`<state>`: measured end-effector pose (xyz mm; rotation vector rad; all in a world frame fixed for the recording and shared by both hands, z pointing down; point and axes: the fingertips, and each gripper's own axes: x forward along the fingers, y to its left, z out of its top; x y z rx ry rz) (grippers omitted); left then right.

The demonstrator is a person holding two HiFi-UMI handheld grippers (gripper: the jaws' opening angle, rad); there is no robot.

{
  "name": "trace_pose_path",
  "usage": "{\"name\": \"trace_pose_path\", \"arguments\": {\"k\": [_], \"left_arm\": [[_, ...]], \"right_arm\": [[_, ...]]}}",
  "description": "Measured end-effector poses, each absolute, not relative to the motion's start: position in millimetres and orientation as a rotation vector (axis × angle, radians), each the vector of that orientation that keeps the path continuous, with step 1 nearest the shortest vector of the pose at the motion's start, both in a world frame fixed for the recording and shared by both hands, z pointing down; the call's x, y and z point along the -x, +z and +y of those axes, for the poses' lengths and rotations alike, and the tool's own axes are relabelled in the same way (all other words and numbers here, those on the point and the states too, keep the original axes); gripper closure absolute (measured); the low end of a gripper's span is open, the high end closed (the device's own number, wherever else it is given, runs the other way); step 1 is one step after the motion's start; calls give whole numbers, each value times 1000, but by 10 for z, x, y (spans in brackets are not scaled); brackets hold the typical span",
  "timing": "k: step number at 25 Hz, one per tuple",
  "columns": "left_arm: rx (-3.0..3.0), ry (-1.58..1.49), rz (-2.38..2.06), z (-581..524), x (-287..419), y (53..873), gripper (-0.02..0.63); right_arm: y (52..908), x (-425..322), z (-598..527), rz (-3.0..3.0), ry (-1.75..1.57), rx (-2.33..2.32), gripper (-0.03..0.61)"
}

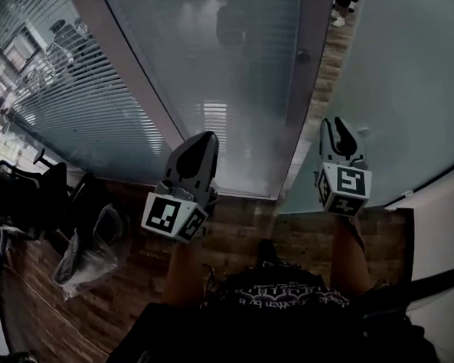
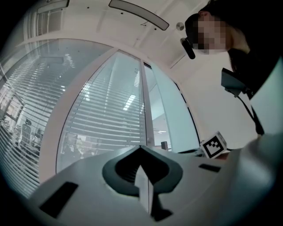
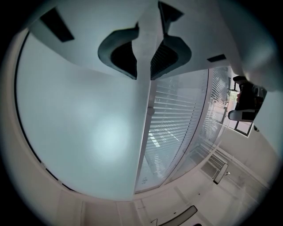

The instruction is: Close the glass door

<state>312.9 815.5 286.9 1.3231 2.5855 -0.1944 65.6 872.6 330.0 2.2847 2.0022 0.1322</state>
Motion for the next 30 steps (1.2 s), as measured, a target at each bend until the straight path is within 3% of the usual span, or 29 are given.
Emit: {"name": "trace_pose_path", "arguments": {"k": [30], "left_arm": [[-1364,-193,2597,9029,-3040,2895,612]], "right_arm": [[3301,-618,9801,1971,127,-2309,506]]}}
